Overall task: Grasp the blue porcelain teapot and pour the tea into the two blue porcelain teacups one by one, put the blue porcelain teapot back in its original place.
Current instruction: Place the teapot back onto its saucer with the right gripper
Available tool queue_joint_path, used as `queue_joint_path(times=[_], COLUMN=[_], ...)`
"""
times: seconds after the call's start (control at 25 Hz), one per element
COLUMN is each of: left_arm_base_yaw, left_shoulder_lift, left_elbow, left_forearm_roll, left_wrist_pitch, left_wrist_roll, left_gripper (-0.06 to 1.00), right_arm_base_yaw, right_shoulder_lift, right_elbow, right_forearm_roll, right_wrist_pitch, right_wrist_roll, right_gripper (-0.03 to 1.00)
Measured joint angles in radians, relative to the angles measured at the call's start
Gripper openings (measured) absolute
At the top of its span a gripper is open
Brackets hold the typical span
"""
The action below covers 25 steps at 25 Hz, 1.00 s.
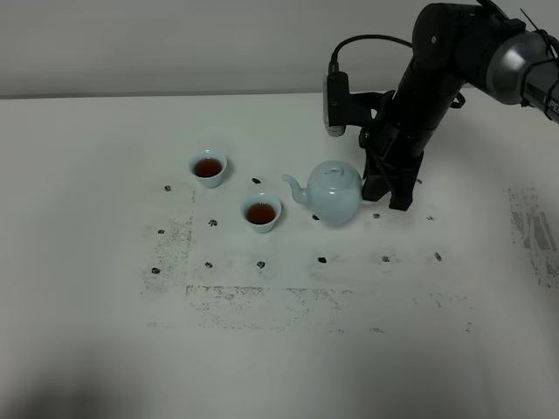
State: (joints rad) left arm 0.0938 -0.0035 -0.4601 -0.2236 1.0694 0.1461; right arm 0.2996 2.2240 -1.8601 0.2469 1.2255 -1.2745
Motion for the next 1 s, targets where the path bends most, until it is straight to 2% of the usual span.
queue_joint_path(times=[0.48,0.76,1.0], left_arm_base_yaw=[0.0,0.0,0.0], left_shoulder_lift=[0.0,0.0,0.0], left_elbow=[0.0,0.0,0.0], left_forearm_roll=[0.0,0.0,0.0], left_wrist_pitch=[0.0,0.0,0.0], left_wrist_roll=[0.0,0.0,0.0], left_gripper=[0.7,0.7,0.7], right_arm_base_yaw=[-0.001,-0.001,0.0], right_shoulder_lift=[0.014,-0.101,-0.237], right_elbow=[0.002,0.027,0.251], right_forearm_roll=[0.032,0.052,0.113], right_wrist_pitch=[-0.003,-0.009,-0.022], right_wrist_roll=[-0.018,0.116,0.236], right_gripper=[0.04,0.04,0.04])
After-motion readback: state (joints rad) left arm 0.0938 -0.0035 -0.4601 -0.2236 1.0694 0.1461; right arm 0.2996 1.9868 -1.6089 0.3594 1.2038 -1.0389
